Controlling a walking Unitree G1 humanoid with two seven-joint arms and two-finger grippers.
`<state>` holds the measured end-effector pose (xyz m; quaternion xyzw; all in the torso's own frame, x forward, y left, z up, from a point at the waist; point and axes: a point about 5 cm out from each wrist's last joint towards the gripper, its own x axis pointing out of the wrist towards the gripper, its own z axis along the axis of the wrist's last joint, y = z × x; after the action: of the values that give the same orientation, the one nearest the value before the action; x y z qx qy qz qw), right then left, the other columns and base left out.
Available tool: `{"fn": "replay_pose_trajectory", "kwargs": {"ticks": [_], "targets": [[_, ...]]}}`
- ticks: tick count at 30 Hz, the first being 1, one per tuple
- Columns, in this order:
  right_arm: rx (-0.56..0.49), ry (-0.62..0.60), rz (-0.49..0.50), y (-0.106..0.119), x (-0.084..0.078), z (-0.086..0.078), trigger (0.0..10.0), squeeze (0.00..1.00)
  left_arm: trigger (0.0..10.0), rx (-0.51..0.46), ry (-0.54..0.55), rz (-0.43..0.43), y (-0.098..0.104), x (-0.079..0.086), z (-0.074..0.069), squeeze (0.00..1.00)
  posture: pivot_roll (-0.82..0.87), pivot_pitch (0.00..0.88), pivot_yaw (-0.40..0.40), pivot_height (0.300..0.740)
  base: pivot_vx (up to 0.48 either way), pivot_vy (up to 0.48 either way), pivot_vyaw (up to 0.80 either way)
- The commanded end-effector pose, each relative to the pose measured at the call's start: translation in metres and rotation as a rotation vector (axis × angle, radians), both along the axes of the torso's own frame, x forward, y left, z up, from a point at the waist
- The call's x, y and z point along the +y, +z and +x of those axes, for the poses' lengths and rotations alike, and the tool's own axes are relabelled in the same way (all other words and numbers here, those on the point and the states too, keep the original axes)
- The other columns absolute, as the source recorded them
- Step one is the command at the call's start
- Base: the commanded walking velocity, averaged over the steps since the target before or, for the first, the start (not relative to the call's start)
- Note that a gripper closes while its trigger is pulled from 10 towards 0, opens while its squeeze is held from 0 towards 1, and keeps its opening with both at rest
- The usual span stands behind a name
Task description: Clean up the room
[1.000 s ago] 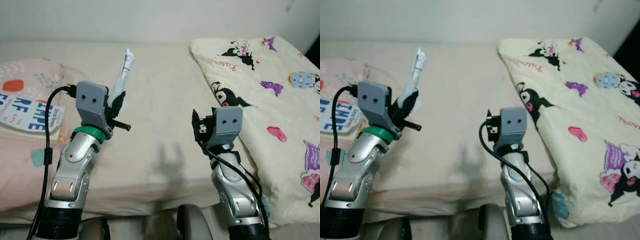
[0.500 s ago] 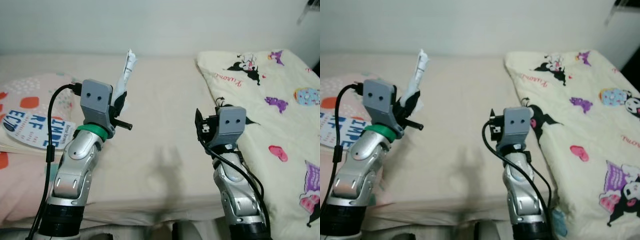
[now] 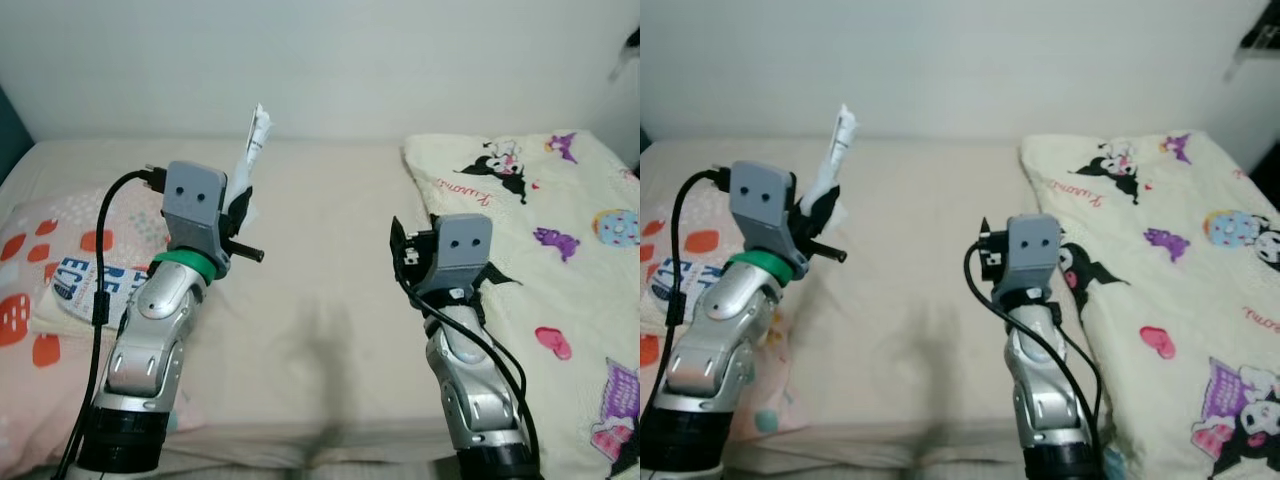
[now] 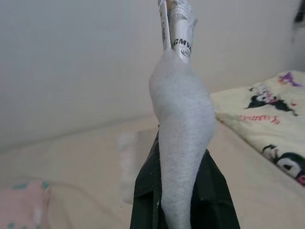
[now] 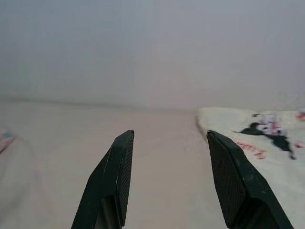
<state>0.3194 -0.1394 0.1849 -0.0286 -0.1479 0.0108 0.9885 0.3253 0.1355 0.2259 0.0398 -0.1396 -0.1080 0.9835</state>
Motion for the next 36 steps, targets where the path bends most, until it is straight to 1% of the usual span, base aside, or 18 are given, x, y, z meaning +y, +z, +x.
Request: {"fn": "replay_pose_trajectory", "kwargs": {"ticks": [1, 9, 12, 18, 27, 31, 36], "targets": [[0.026, -0.014, 0.003, -0.007, -0.002, 0.000, 10.0, 0.00, 10.0, 0.026, 0.001, 0.010, -0.007, -0.002, -0.001, 0.00, -0.06, 0.034, 0.041, 0.721, 0.000, 0.000, 0.00], [0.036, -0.015, 0.010, -0.012, 0.000, 0.000, 10.0, 0.00, 10.0, 0.013, 0.018, 0.025, -0.010, -0.006, -0.004, 0.00, -0.05, 0.038, 0.039, 0.721, 0.000, 0.000, 0.00], [0.044, -0.013, 0.011, -0.015, 0.001, 0.000, 10.0, 0.00, 10.0, 0.016, 0.018, 0.020, -0.013, -0.010, -0.007, 0.00, -0.05, 0.038, 0.039, 0.721, 0.000, 0.000, 0.00], [0.049, -0.008, 0.011, -0.016, 0.002, 0.000, 10.0, 0.00, 10.0, 0.027, 0.013, 0.018, -0.017, -0.013, -0.008, 0.00, -0.04, 0.038, 0.037, 0.721, 0.000, 0.000, 0.00], [0.054, -0.002, 0.011, -0.017, 0.004, 0.000, 10.0, 0.00, 10.0, 0.033, 0.029, -0.005, -0.017, -0.011, -0.009, 0.00, -0.04, 0.038, 0.037, 0.721, 0.000, 0.000, 0.00], [0.057, -0.001, 0.009, -0.018, 0.003, 0.001, 10.0, 0.00, 10.0, 0.040, 0.057, -0.015, -0.018, -0.008, -0.009, 0.00, -0.04, 0.042, 0.029, 0.721, 0.000, 0.374, 0.00], [0.059, 0.001, 0.007, -0.019, 0.003, 0.001, 10.0, 0.00, 10.0, 0.040, 0.059, -0.017, -0.018, -0.008, -0.009, 0.00, -0.04, 0.043, 0.027, 0.721, 0.000, 0.480, 0.00]]}}
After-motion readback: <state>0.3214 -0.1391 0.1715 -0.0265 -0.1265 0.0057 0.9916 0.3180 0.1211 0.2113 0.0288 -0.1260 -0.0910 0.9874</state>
